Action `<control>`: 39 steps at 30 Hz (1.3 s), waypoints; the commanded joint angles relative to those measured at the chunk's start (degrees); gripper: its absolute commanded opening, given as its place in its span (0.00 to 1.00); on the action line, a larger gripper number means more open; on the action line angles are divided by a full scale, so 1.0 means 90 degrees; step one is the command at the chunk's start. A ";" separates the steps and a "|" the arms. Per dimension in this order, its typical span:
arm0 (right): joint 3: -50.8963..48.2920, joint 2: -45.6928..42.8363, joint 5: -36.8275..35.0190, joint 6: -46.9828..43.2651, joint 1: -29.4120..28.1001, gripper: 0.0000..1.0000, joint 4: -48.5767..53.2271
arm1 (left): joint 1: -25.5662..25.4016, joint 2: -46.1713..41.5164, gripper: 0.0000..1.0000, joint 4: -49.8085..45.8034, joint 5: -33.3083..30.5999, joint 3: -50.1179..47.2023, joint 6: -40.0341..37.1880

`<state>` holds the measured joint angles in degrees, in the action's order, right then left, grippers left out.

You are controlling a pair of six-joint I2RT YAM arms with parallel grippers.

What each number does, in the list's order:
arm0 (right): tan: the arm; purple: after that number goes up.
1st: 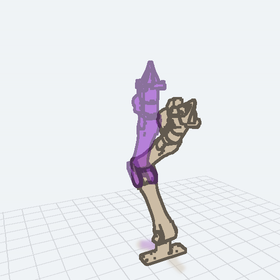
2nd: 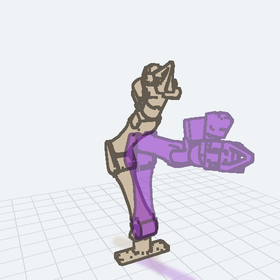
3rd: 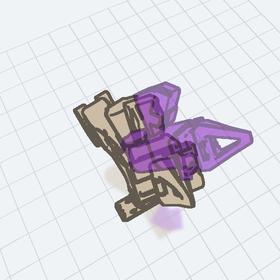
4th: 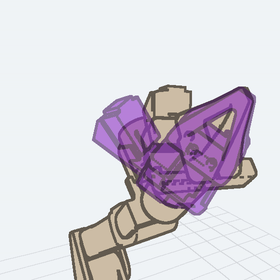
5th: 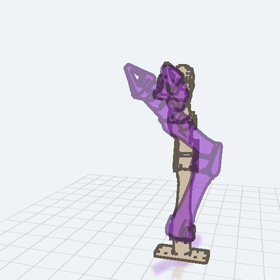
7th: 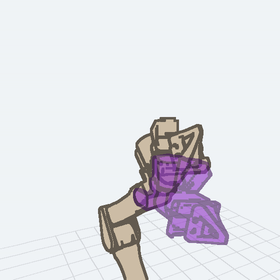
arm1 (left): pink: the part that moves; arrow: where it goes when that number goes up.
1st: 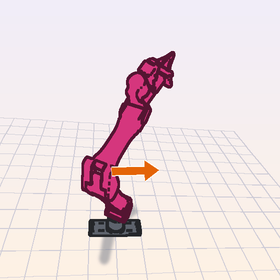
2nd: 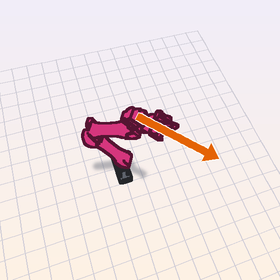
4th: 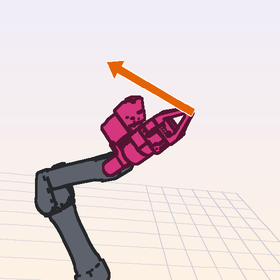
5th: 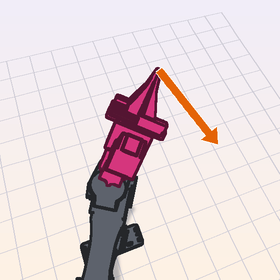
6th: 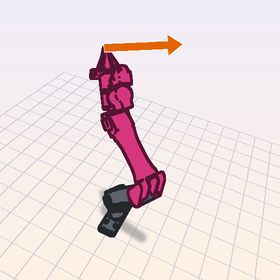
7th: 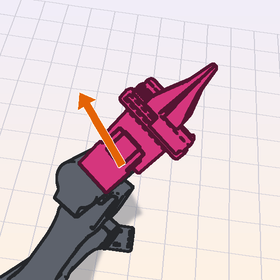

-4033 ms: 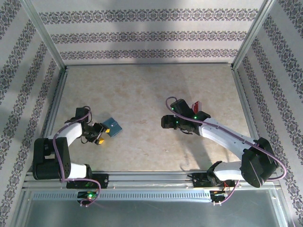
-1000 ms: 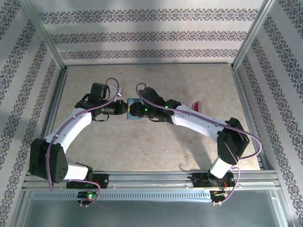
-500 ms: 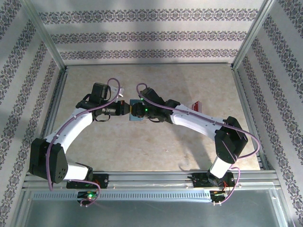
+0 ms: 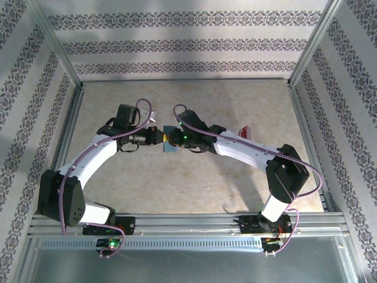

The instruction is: Put the credit cards into the card holder

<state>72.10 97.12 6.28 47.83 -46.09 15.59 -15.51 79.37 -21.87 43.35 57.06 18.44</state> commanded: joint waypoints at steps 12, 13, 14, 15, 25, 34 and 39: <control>-0.0487 -0.0292 -0.0229 -0.0139 0.0280 0.00 0.0234 | -0.0127 -0.0028 0.00 0.0249 0.0407 -0.0063 -0.0006; -0.0573 -0.0395 -0.0258 -0.0142 0.0295 0.00 0.0249 | -0.0126 -0.0023 0.00 0.0224 0.0382 -0.0051 -0.0025; -0.0678 -0.0504 -0.0290 -0.0122 0.0305 0.00 0.0229 | -0.0128 -0.0011 0.00 0.0224 0.0361 -0.0067 -0.0031; -0.0788 -0.0616 -0.0310 -0.0120 0.0323 0.00 0.0203 | -0.0125 -0.0001 0.00 0.0263 0.0331 -0.0105 -0.0029; -0.1852 -0.1536 -0.0221 -0.0188 0.0473 0.21 0.0283 | -0.0562 0.0348 0.00 0.0817 -0.0017 -0.0670 0.0335; -0.2896 -0.3218 -0.0456 -0.0027 0.0437 0.46 0.0640 | -0.1205 0.1216 0.00 0.1300 0.0258 -0.0610 0.0877; -0.3094 -0.3293 -0.0342 0.0175 0.0184 0.42 0.0411 | -0.1449 0.1702 0.00 0.1221 0.0405 -0.0323 0.0870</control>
<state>45.63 66.87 3.64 47.94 -42.94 20.23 -27.59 93.45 -12.93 45.04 52.10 25.34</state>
